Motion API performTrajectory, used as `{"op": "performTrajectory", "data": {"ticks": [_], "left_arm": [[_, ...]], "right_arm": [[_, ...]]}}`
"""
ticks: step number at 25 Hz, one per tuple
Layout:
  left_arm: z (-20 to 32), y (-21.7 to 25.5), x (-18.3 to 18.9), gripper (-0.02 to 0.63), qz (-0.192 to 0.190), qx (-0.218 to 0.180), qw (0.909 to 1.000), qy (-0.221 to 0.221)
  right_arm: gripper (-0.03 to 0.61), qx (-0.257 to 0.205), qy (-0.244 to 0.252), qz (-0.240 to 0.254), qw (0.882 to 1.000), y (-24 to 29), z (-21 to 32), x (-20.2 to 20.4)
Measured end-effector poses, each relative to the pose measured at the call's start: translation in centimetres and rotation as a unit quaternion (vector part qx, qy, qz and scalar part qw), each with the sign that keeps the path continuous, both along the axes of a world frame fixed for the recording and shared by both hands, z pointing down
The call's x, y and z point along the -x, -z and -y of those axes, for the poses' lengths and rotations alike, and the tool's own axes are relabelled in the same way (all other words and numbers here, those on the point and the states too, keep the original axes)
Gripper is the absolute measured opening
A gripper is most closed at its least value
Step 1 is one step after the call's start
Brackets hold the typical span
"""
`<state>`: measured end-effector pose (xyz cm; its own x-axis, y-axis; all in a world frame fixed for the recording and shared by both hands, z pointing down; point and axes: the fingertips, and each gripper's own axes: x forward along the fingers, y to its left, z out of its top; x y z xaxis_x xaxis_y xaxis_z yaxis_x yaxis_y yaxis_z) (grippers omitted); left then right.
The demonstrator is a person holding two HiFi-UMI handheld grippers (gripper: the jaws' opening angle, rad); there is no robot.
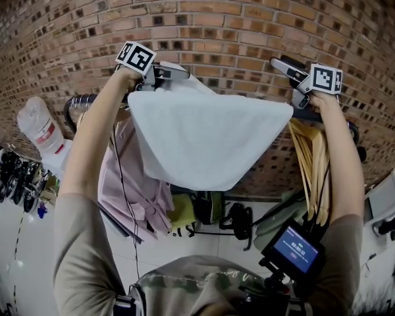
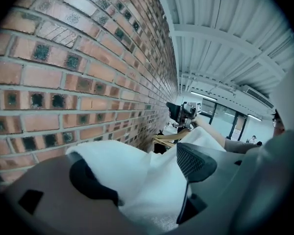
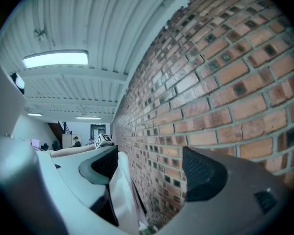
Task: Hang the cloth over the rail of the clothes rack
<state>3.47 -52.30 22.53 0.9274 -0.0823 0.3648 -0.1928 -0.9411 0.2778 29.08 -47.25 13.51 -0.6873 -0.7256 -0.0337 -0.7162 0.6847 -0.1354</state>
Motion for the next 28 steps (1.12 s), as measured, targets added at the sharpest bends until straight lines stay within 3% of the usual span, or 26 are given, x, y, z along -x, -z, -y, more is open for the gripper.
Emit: {"op": "performTrajectory", "data": {"ticks": [4,6,9,12,16,20,25,28], "left_arm": [[0.2,-0.8,0.4,0.393,0.019,0.000,0.9998,-0.002],[0.1,-1.1,0.4,0.393,0.027,-0.004,0.9996,-0.008],[-0.4,-1.3,0.3,0.388,0.037,-0.010,0.9989,-0.025],[-0.4,-0.9,0.2,0.388,0.030,-0.012,0.9991,-0.029],[-0.6,-0.4,0.1,0.388,0.019,-0.017,0.9993,-0.027],[-0.6,0.6,0.3,0.388,-0.005,-0.029,0.9993,-0.025],[-1.2,0.4,0.2,0.388,-0.002,-0.023,0.9991,-0.035],[-1.0,0.6,0.6,0.388,0.005,-0.046,0.9986,-0.027]], "right_arm": [[0.411,-0.107,0.022,0.036,0.993,4.7,-2.2,0.8],[0.411,-0.171,0.016,0.010,0.985,6.6,-3.9,1.1],[0.411,-0.250,0.019,-0.073,0.965,8.1,-7.2,3.0],[0.411,-0.274,0.044,-0.059,0.959,10.1,-11.7,5.1],[0.410,-0.248,0.093,0.034,0.964,9.6,-18.9,5.3],[0.410,-0.179,0.144,0.035,0.972,3.5,-23.1,5.9],[0.408,-0.106,0.144,0.026,0.984,-1.5,-23.5,6.3],[0.408,-0.059,0.144,0.009,0.988,-4.3,-22.7,6.9]]}}
